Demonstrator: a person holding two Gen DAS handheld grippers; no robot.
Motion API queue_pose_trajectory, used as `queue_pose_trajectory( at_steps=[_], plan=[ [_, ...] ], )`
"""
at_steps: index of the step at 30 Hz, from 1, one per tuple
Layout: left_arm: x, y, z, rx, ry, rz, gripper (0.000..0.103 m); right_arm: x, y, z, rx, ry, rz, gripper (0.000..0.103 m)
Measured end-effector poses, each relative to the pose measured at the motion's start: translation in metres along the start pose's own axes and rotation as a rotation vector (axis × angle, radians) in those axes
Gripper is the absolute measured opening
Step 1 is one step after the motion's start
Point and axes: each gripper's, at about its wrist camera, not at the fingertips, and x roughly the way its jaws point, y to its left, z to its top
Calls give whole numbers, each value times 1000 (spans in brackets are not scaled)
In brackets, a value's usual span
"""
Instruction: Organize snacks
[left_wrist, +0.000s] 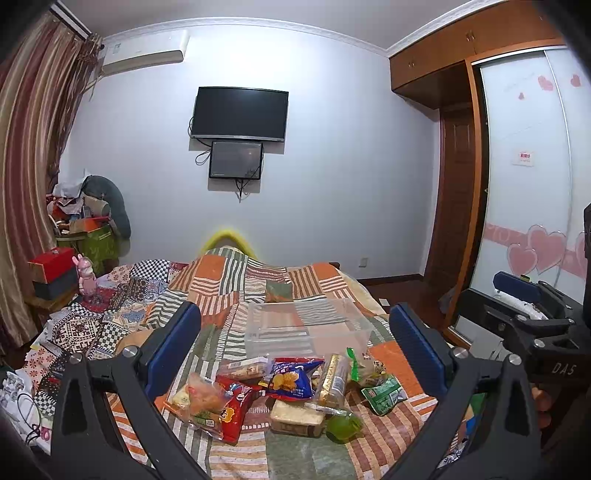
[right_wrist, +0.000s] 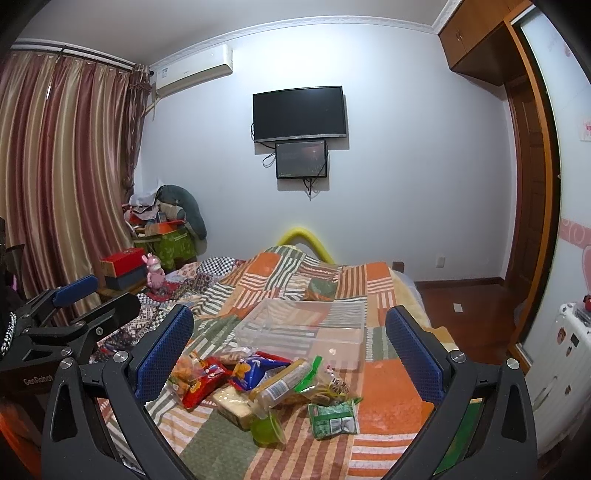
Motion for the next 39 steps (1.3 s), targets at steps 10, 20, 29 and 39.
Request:
queue_pose_trajectory(
  at_steps=[10,20,29,39],
  plan=[
    [1,0,0,-3,1,-1,103,-1,1,2,-5,-12,3,103],
    [0,0,1,-2,1,-3,103,-1,1,2,-4,-14,4,103],
    [0,0,1,-3,1,-3,103,0,0,2,-2,-15,4,103],
    [1,0,1,-2,1,-2,103,1,0,2,-1,-16,4,103]
  ],
)
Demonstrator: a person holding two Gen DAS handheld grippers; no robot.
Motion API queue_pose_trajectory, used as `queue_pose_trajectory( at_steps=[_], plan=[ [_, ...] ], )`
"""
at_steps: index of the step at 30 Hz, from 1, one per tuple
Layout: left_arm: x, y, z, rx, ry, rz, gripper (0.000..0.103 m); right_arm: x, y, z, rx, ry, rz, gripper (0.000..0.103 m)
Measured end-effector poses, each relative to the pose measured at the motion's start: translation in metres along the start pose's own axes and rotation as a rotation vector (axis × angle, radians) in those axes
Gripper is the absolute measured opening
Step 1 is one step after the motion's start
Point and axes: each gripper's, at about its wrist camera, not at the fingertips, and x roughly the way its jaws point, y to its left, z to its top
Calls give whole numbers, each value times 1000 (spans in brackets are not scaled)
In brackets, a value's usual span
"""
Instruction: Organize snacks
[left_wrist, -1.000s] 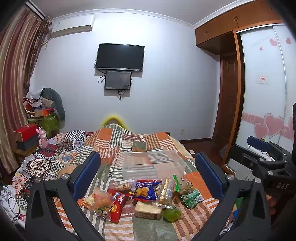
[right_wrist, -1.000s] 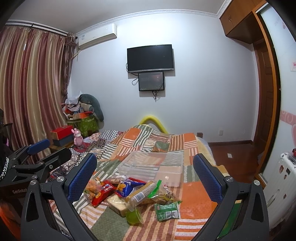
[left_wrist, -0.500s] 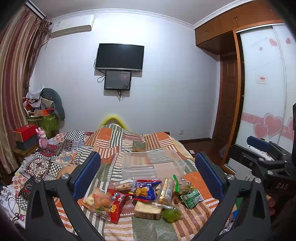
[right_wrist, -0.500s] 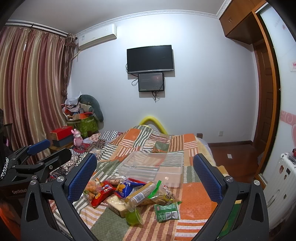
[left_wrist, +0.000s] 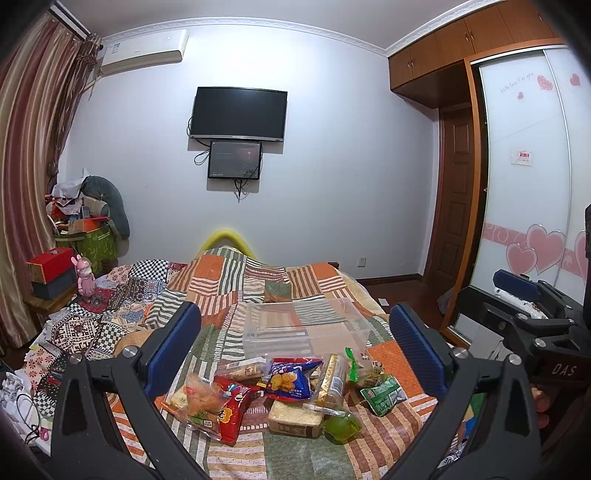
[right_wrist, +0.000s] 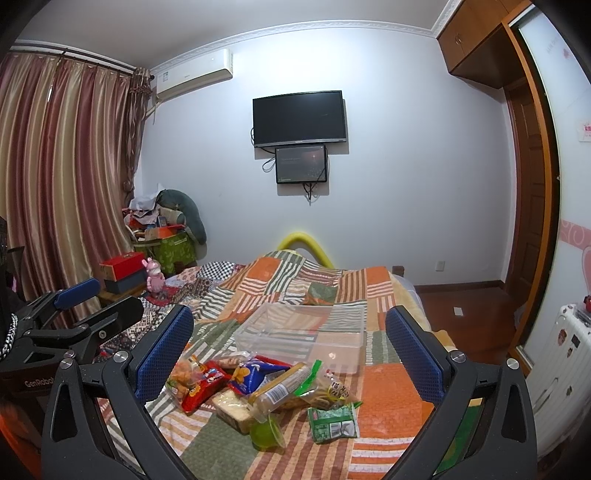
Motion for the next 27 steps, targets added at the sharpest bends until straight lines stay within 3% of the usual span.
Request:
queue_pose_trajectory(
  at_steps=[13,18,27],
  plan=[
    [4,3,-2,0,7,-5,102,0,-2,0,-3,0,2,103],
    [13,9,-8,8,40,14,91,4,-4,-4,-3,17,6,102],
    [42,43,-31,10,158,60,81,29,-23,-24,31,120,-7,87]
  ],
)
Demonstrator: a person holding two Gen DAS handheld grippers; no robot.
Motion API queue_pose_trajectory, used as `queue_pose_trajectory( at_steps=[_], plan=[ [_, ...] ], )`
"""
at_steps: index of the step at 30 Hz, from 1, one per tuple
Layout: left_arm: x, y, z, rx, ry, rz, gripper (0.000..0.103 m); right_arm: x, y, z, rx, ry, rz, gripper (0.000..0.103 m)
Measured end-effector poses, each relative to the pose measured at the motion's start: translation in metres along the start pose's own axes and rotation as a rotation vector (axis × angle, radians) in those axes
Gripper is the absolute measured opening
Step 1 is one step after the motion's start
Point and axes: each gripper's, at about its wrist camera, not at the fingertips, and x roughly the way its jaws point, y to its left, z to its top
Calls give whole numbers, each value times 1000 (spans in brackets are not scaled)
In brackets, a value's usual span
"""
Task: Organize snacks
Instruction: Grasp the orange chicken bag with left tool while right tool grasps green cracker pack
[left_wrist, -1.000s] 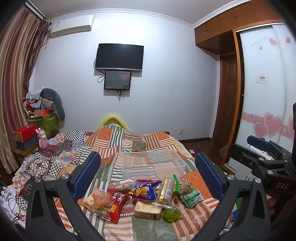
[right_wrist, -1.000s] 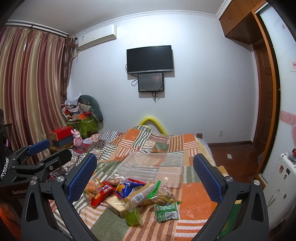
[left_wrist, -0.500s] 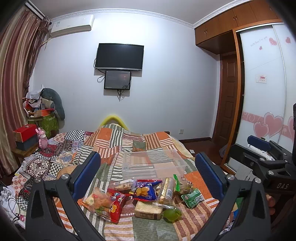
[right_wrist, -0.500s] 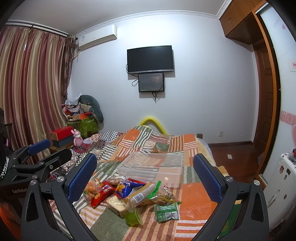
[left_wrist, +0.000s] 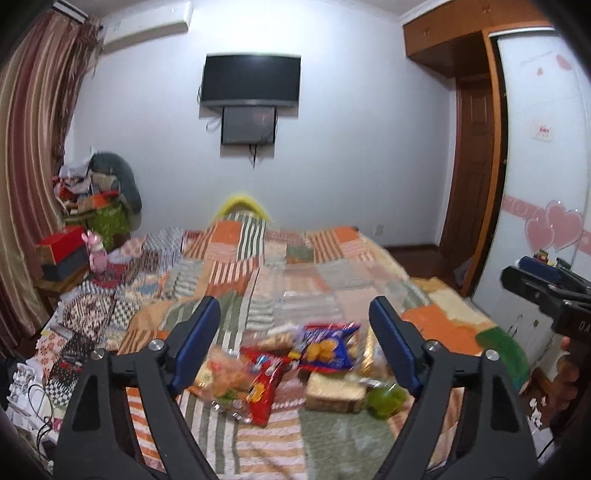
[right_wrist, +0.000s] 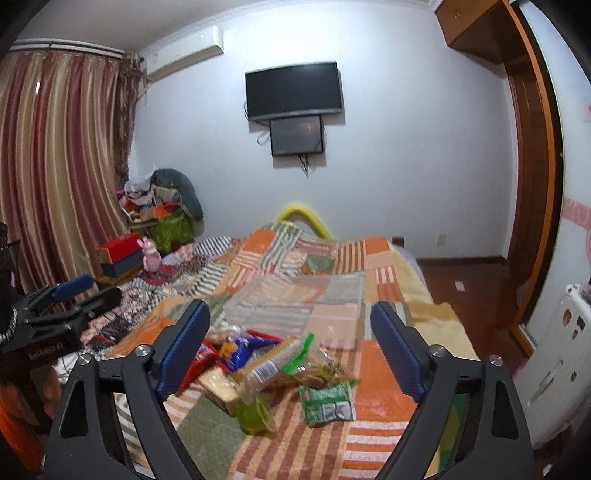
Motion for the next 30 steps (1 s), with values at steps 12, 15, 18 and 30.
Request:
queue_pose_trajectory(
  at_steps=[12,15,18,30],
  plan=[
    [89,62,-53,-1,250,57,79,54,-23,-45,11,244,-56,80],
    [109,74,-65,-21,300,56,79,69,-26,-55,11,300,-61,79],
    [125,85,-75,-56,341,46,79,84,-29,-65,18,355,-61,79],
    [178,88,-109,-45,461,31,79,115,-38,-84,56,477,-48,79]
  ],
)
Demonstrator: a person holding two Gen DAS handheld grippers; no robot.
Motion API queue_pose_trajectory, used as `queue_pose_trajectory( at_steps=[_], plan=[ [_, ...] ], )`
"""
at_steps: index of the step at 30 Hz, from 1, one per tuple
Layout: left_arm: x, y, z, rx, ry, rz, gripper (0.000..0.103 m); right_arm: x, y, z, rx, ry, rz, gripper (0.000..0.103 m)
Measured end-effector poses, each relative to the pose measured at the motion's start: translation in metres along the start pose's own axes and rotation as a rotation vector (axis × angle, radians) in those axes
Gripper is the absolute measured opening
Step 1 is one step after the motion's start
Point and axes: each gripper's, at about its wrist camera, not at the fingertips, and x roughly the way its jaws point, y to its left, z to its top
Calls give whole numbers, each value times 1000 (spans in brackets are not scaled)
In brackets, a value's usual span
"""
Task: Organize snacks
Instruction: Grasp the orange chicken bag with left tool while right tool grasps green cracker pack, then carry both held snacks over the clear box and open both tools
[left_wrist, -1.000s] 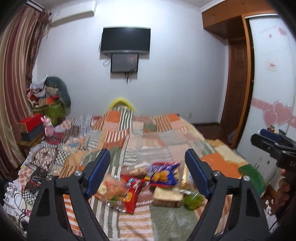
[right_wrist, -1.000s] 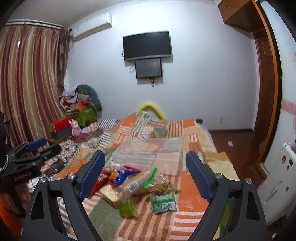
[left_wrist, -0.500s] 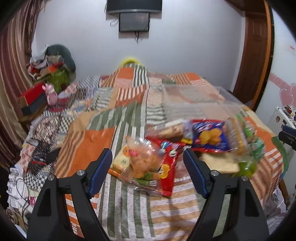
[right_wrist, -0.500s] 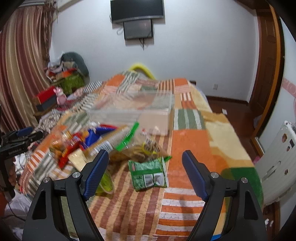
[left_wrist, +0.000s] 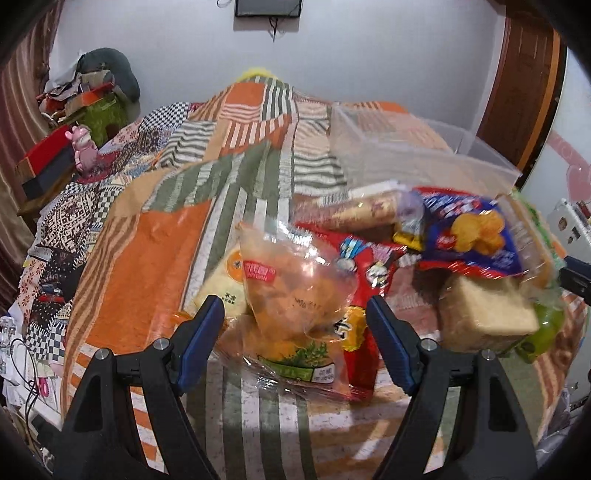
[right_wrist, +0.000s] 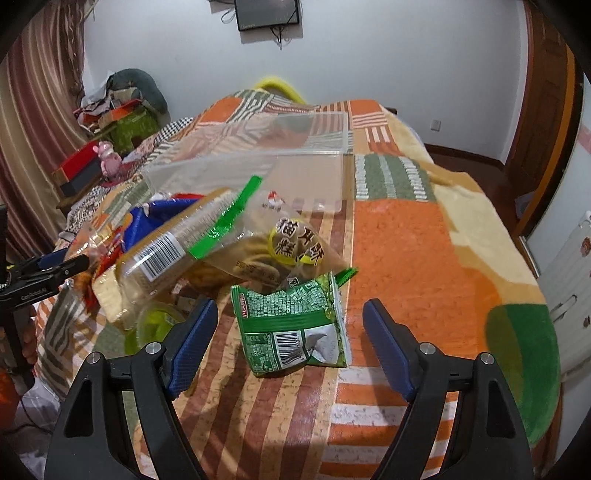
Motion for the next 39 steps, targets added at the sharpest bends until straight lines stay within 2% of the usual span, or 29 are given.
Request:
queue_pose_trajectory(
  at_steps=[4,6,9,10,14,17,25,39],
  plan=[
    [11,-1,-5,8,5,16,78,11,1,-2,9,34,7,78],
    [11,-1,-5,10,-8,16,70,16,1,-3,17,51,10,77],
    [12,1,-4,6,-10,7,59,16,0,-5,25,53,4,70],
    [11,3,-4,1,-11,3,56,15,0,-5,24,51,4,64],
    [7,5,-5,-15,-5,-6,51,14,-2,-3,23,49,10,53],
    [2,7,-5,-30,-3,-11,50,12,-3,-3,30,46,24,47],
    [-27,5,7,-43,-56,-14,50,-7,-10,1,45,4,27,45],
    [-60,-33,56,7,-193,-70,50,-38,-8,49,6,-187,30,45]
  ],
)
